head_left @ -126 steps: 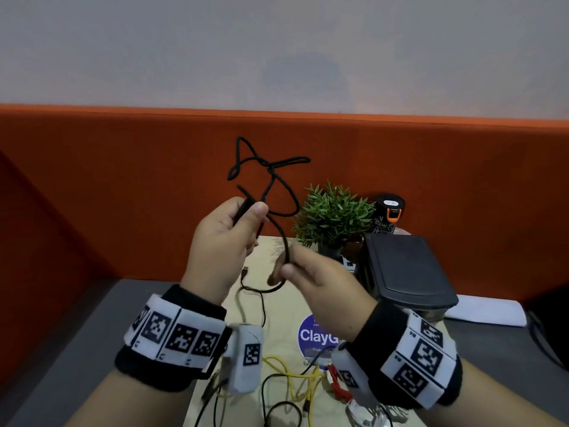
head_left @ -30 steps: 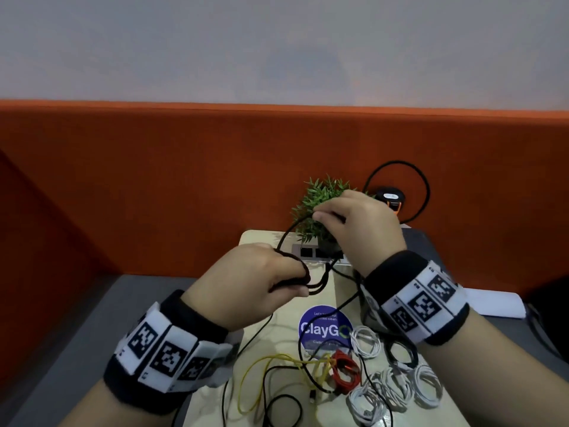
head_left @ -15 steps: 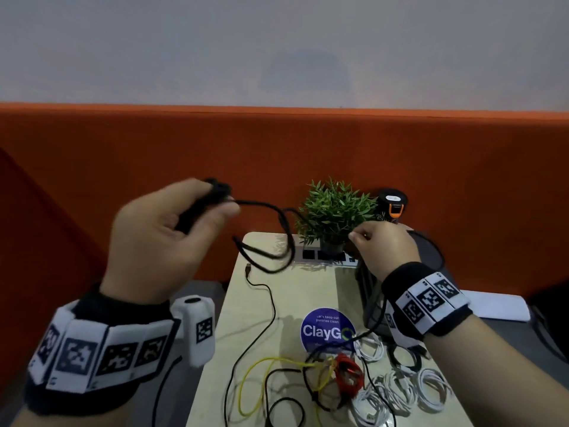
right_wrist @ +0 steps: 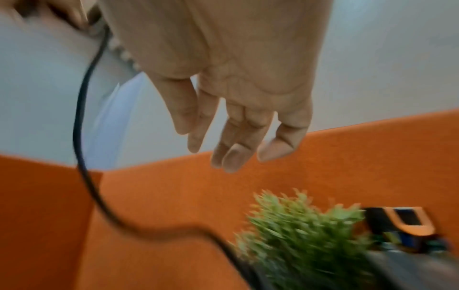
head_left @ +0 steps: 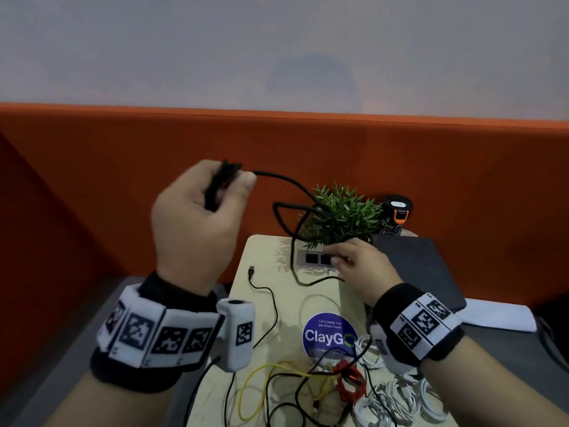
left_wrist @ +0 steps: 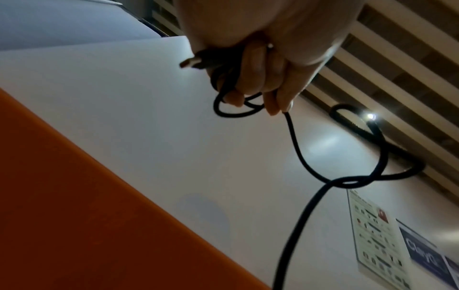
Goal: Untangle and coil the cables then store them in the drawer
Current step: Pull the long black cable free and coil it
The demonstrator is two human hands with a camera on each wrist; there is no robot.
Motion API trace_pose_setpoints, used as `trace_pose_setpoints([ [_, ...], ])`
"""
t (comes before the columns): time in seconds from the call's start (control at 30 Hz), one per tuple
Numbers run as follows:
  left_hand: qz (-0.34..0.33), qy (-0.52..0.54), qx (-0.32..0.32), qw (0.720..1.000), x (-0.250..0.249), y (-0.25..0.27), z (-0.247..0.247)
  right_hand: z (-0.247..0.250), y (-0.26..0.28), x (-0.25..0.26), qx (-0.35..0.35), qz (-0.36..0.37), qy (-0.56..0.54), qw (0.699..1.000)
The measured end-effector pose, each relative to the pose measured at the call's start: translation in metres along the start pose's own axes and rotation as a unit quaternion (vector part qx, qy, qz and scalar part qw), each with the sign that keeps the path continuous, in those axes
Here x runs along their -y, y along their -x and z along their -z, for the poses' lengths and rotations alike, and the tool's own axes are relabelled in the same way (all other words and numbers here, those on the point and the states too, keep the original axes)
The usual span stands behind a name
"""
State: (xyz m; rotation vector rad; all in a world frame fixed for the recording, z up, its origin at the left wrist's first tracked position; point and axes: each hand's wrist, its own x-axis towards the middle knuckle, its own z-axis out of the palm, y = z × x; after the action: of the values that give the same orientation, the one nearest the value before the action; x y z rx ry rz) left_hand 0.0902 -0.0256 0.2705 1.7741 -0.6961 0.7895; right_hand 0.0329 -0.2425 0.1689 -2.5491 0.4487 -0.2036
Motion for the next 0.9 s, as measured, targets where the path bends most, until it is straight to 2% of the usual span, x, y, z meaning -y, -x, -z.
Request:
trace_pose_setpoints([
  [0.07, 0.018, -0.002, 0.026, 1.0, 0.005, 0.005, -0.009, 0.004, 0.012, 0.024, 0.007, 0.035, -0.192, 0.981],
  [0.13, 0.034, -0.009, 0.043, 0.998, 0.009, 0.01, -0.016, 0.009, 0.025, 0.046, 0.041, 0.036, -0.403, 0.914],
  [0.17, 0.043, -0.009, 0.048, 0.998, 0.01, 0.012, -0.019, 0.009, 0.028, 0.053, 0.061, 0.028, -0.455, 0.888],
  [0.2, 0.054, -0.003, 0.049, 0.997, 0.011, 0.013, -0.021, 0.007, 0.029, 0.058, 0.078, 0.027, -0.48, 0.874],
  [0.23, 0.067, 0.008, 0.048, 0.997, 0.012, 0.013, -0.023, 0.002, 0.028, 0.061, 0.09, 0.039, -0.472, 0.876],
  [0.3, 0.095, 0.029, 0.048, 0.994, 0.014, 0.014, -0.025, -0.008, 0.026, 0.065, 0.08, 0.07, -0.416, 0.903],
  [0.37, 0.099, 0.028, 0.053, 0.993, 0.017, 0.016, -0.027, -0.013, 0.025, 0.068, 0.048, 0.062, -0.42, 0.904],
  [0.47, 0.054, -0.022, 0.063, 0.996, 0.023, 0.023, -0.03, -0.01, 0.024, 0.074, 0.032, 0.019, -0.512, 0.858],
  [0.57, 0.004, -0.075, 0.069, 0.995, 0.027, 0.028, -0.032, 0.001, 0.022, 0.079, 0.008, -0.038, -0.624, 0.78],
  [0.6, -0.01, -0.086, 0.071, 0.994, 0.028, 0.03, -0.033, 0.003, 0.021, 0.077, -0.004, -0.059, -0.63, 0.774],
  [0.63, -0.023, -0.096, 0.071, 0.993, 0.029, 0.031, -0.035, 0.002, 0.02, 0.074, -0.015, -0.075, -0.606, 0.792],
  [0.73, -0.046, -0.126, 0.071, 0.988, 0.03, 0.032, -0.037, 0.0, 0.02, 0.062, -0.069, -0.06, -0.409, 0.908],
  [0.77, -0.049, -0.131, 0.073, 0.987, 0.03, 0.032, -0.037, 0.001, 0.02, 0.058, -0.089, -0.037, -0.341, 0.935],
  [0.83, -0.043, -0.126, 0.078, 0.988, 0.029, 0.031, -0.037, 0.004, 0.022, 0.053, -0.114, 0.014, -0.241, 0.964],
  [0.9, -0.037, -0.113, 0.087, 0.989, 0.028, 0.03, -0.04, 0.008, 0.023, 0.053, -0.118, 0.049, -0.175, 0.976],
])
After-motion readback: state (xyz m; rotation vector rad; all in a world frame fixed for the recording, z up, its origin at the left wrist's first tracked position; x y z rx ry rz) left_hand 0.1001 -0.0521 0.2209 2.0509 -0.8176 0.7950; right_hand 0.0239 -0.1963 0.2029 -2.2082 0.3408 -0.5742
